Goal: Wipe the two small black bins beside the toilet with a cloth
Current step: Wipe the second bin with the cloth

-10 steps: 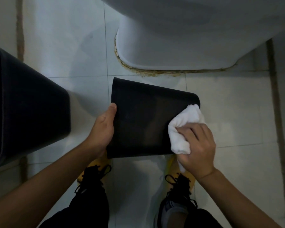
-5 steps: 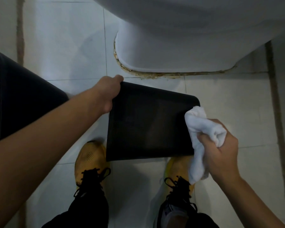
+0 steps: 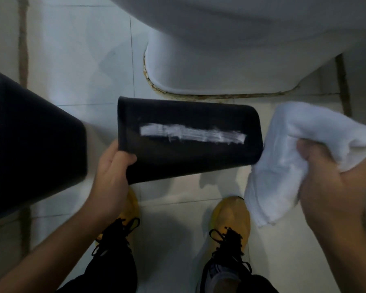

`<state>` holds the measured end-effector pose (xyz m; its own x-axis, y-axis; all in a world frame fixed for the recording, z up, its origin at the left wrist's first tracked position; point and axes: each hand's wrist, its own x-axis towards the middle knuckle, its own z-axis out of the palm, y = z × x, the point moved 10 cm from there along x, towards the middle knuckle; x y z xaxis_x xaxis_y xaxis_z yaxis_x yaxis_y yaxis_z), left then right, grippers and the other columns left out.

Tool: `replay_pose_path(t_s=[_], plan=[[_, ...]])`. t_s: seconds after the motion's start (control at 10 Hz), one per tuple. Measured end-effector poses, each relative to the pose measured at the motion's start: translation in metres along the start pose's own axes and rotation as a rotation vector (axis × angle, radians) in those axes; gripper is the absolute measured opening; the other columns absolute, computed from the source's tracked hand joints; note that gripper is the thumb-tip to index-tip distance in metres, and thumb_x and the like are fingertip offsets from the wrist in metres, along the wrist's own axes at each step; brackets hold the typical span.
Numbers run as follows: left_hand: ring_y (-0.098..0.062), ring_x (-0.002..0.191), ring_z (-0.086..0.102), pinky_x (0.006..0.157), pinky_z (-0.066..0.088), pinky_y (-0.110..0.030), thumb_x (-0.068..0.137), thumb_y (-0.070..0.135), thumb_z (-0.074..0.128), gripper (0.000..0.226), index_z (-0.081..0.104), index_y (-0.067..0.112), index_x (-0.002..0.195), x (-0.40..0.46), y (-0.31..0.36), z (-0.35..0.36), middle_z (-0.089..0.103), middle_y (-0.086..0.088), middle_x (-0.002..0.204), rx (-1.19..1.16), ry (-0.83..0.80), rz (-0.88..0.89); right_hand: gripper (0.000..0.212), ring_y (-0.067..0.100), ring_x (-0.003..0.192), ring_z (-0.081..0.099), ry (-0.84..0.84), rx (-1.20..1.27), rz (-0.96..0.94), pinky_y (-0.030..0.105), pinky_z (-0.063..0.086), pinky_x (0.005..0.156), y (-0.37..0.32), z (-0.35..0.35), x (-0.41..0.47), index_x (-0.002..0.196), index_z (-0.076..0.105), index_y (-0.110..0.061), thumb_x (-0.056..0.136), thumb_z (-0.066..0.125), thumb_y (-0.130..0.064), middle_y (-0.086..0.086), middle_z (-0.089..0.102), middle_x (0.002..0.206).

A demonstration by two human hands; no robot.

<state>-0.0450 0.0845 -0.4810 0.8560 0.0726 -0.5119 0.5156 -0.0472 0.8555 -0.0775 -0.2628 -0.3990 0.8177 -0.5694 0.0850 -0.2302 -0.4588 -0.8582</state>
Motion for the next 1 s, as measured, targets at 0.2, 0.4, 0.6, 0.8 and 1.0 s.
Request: replay_pose_path(t_s=[0.2, 0.4, 0.6, 0.8, 1.0], plan=[[-0.014, 0.098, 0.065, 0.078, 0.055, -0.022, 0.104, 0.031, 0.026, 0.032, 0.057, 0.024, 0.111, 0.002, 0.021, 0.004, 0.067, -0.001, 0.102, 0.125, 0.039, 0.237, 0.028, 0.023, 0.083, 0.048, -0.290, -0.399, -0.474, 0.024, 0.031, 0.074, -0.043, 0.077, -0.030, 0.094, 0.068, -0.001, 0.074, 0.048, -0.004, 0.010, 0.054, 0.090], [-0.008, 0.086, 0.067, 0.069, 0.054, -0.019, 0.108, 0.019, 0.028, 0.029, 0.057, 0.021, 0.104, 0.005, 0.016, 0.004, 0.068, 0.006, 0.091, 0.127, 0.047, 0.227, 0.033, 0.031, 0.082, 0.055, -0.419, -0.367, -0.578, 0.036, 0.041, 0.075, -0.090, 0.149, -0.077, 0.098, 0.070, -0.002, 0.076, 0.051, -0.016, 0.016, 0.063, 0.094], [-0.010, 0.062, 0.053, 0.053, 0.045, -0.024, 0.105, 0.006, 0.039, 0.027, 0.049, 0.000, 0.081, 0.008, 0.011, -0.009, 0.052, -0.010, 0.069, 0.165, 0.088, 0.247, 0.031, 0.032, 0.079, 0.057, -0.555, -0.192, -0.746, 0.044, 0.047, 0.075, -0.111, 0.183, -0.100, 0.097, 0.073, -0.003, 0.084, 0.053, -0.023, 0.014, 0.065, 0.089], [-0.006, 0.071, 0.059, 0.060, 0.046, -0.014, 0.107, 0.019, 0.029, 0.033, 0.057, 0.015, 0.090, 0.002, 0.020, -0.004, 0.061, 0.002, 0.080, 0.213, 0.117, 0.265, 0.020, 0.030, 0.078, 0.057, -0.197, -0.426, -0.497, 0.037, 0.047, 0.070, -0.050, 0.106, -0.026, 0.087, 0.066, -0.003, 0.076, 0.052, -0.011, 0.013, 0.062, 0.086], [-0.006, 0.075, 0.063, 0.064, 0.051, -0.021, 0.106, 0.017, 0.034, 0.025, 0.057, 0.015, 0.096, 0.009, 0.012, -0.002, 0.063, 0.000, 0.085, 0.145, 0.071, 0.199, 0.026, 0.031, 0.075, 0.058, -0.359, -0.263, -0.550, 0.037, 0.044, 0.071, -0.091, 0.160, -0.061, 0.085, 0.068, -0.003, 0.071, 0.050, -0.015, 0.013, 0.063, 0.084]])
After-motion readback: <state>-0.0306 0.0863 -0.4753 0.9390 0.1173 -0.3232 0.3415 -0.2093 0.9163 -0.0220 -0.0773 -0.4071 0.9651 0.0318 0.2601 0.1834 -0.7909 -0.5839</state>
